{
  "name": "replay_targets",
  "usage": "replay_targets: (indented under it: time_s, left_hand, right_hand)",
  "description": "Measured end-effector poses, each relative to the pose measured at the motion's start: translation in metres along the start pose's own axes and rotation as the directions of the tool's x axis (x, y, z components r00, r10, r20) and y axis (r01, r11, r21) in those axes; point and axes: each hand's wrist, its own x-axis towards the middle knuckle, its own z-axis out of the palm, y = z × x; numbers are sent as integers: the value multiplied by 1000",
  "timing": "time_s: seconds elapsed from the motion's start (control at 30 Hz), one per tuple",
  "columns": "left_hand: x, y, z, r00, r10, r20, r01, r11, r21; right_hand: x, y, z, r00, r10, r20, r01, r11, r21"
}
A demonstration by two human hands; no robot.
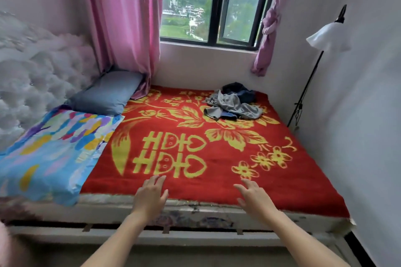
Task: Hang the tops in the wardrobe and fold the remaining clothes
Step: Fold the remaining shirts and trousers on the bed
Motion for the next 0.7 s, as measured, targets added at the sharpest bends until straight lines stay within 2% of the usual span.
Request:
replay_targets:
  time_s: [0.27,0.5,0.7]
  left_hand:
    - [149,-8,-11,995,75,-59,-76,997,-20]
    - [251,0,7,992,123,26,-124,991,46]
    - [316,58,35,980,182,77,-187,980,67]
  right_hand:
    - [102,46,-50,983,153,-103,-153,988,7]
    - [162,96,-68,960,255,-114,-255,967,17]
    - [208,165,-71,955,284,-82,-283,959,17]
